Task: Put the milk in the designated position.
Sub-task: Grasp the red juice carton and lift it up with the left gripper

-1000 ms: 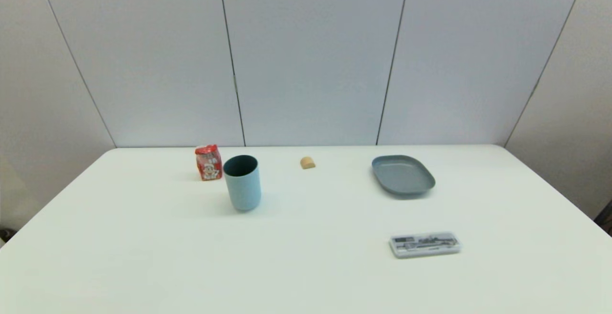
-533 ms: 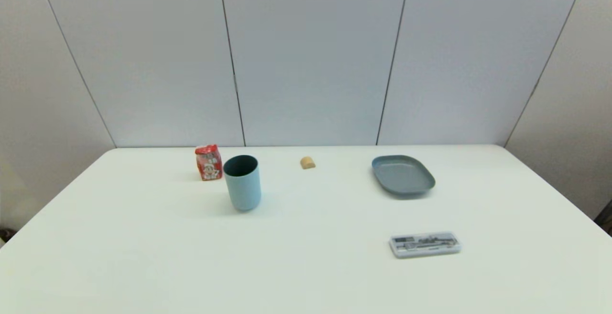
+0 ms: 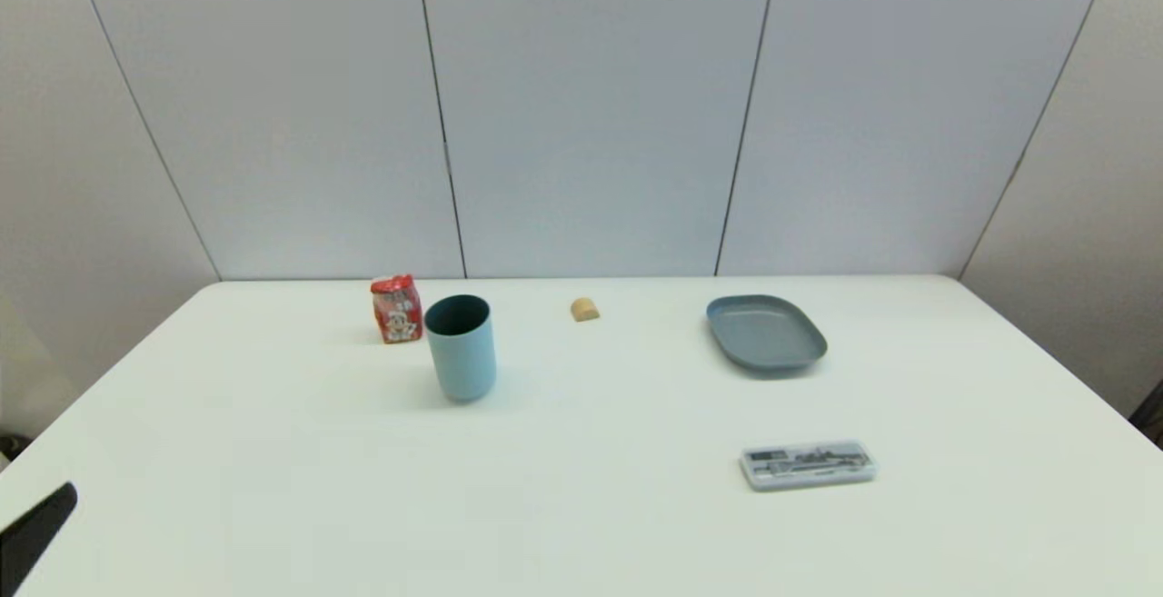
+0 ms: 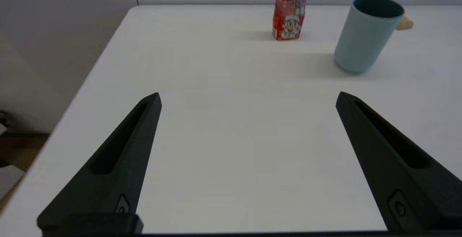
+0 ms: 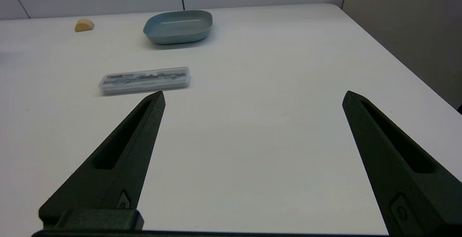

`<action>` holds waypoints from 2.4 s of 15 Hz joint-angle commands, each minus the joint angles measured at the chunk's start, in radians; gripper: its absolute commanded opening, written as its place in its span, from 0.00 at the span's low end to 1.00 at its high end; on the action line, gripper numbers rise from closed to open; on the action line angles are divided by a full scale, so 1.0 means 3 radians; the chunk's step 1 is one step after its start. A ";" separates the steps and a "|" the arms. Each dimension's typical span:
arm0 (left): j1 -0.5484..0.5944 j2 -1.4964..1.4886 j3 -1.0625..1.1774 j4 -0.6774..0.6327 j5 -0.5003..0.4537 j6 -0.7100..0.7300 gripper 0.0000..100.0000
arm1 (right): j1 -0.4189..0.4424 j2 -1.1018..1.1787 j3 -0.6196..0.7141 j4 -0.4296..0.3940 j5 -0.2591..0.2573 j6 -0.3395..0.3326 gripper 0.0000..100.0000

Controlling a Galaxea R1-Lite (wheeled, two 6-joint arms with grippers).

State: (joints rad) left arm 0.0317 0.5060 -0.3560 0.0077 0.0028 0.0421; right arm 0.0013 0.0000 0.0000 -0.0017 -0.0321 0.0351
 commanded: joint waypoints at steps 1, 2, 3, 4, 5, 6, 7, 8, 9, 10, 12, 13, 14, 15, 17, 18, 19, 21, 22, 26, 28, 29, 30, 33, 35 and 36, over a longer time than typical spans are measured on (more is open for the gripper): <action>0.0043 0.1842 -0.1253 -0.0026 0.0016 0.0376 1.00 | 0.0001 0.0005 0.0000 0.0001 0.0000 0.0001 1.00; 0.0068 0.2067 -0.1411 -0.0046 0.0006 0.0442 1.00 | 0.0001 0.0005 0.0000 0.0001 0.0000 0.0001 1.00; 0.0084 0.2307 -0.1564 -0.0169 -0.0019 0.0494 1.00 | 0.0001 0.0005 0.0000 0.0001 0.0000 0.0001 1.00; 0.0109 0.2557 -0.1708 -0.0337 -0.0060 0.0627 1.00 | 0.0001 0.0005 0.0000 0.0001 0.0000 0.0001 1.00; 0.0247 0.2864 -0.1907 -0.0501 -0.0218 0.0877 1.00 | 0.0001 0.0005 0.0000 0.0001 0.0000 0.0001 1.00; 0.0406 0.3074 -0.2081 -0.0547 -0.0469 0.1066 1.00 | 0.0001 0.0005 0.0000 0.0001 0.0000 0.0001 1.00; 0.0518 0.3273 -0.2260 -0.0547 -0.0822 0.1261 1.00 | 0.0001 0.0005 0.0000 0.0001 0.0000 0.0001 1.00; 0.0641 0.3452 -0.2408 -0.0527 -0.1216 0.1486 1.00 | 0.0001 0.0005 0.0000 0.0001 0.0000 0.0001 1.00; 0.0748 0.3595 -0.2485 -0.0501 -0.1548 0.1690 1.00 | 0.0001 0.0005 0.0000 0.0001 0.0000 0.0001 1.00; 0.0845 0.3754 -0.2541 -0.0491 -0.1947 0.1890 1.00 | 0.0001 0.0005 0.0000 0.0001 0.0000 0.0001 1.00; 0.0953 0.3984 -0.2567 -0.0486 -0.2581 0.2079 1.00 | 0.0001 0.0005 0.0000 0.0001 0.0000 0.0001 1.00; 0.1004 0.4097 -0.2572 -0.0450 -0.2806 0.2237 1.00 | 0.0001 0.0005 0.0000 0.0001 0.0000 0.0001 1.00; 0.1050 0.4199 -0.2628 -0.0389 -0.2970 0.2386 1.00 | 0.0001 0.0005 0.0000 0.0001 0.0000 0.0001 1.00; 0.1091 0.4296 -0.2720 -0.0317 -0.3164 0.2503 1.00 | 0.0001 0.0005 0.0000 0.0001 0.0000 0.0001 1.00; 0.1157 0.4541 -0.2914 -0.0021 -0.3695 0.2845 1.00 | 0.0001 0.0005 0.0000 0.0001 0.0000 0.0001 1.00; 0.1178 0.4649 -0.3017 0.0189 -0.3854 0.3025 1.00 | 0.0001 0.0005 0.0000 0.0001 0.0000 0.0001 1.00; 0.1178 0.4766 -0.3134 0.0414 -0.3890 0.3183 1.00 | 0.0001 0.0005 0.0000 0.0001 0.0000 0.0001 1.00; 0.1157 0.5043 -0.3487 0.0752 -0.4008 0.3495 1.00 | 0.0001 0.0005 0.0000 0.0001 0.0000 0.0001 1.00; 0.1132 0.5191 -0.3651 0.0951 -0.4125 0.3613 1.00 | 0.0001 0.0005 0.0000 0.0001 0.0000 0.0001 1.00; 0.1014 0.5712 -0.4351 0.1728 -0.4197 0.4027 1.00 | 0.0001 0.0005 0.0000 0.0001 0.0000 0.0001 1.00; 0.0902 0.5861 -0.4433 0.1790 -0.4202 0.4093 1.00 | 0.0001 0.0005 0.0000 0.0001 0.0000 0.0001 1.00; 0.0851 0.5927 -0.4479 0.1790 -0.4202 0.4088 1.00 | 0.0001 0.0005 0.0000 0.0001 0.0000 0.0001 1.00; 0.0794 0.5988 -0.4551 0.1795 -0.4197 0.4088 1.00 | 0.0001 0.0005 0.0000 0.0001 0.0000 0.0001 1.00; 0.0682 0.6173 -0.4740 0.1795 -0.4146 0.4063 1.00 | 0.0001 0.0005 0.0000 0.0001 0.0000 0.0001 1.00; 0.0641 0.6285 -0.4893 0.1882 -0.4105 0.4037 1.00 | 0.0001 0.0005 0.0000 0.0001 0.0000 0.0001 1.00; 0.0626 0.6331 -0.4970 0.1943 -0.4100 0.4032 1.00 | 0.0001 0.0005 0.0000 0.0001 0.0000 0.0001 1.00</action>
State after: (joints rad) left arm 0.2294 2.3615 -1.8036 0.5657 -1.2234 1.2483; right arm 0.0013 0.0000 0.0000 -0.0013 -0.0321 0.0349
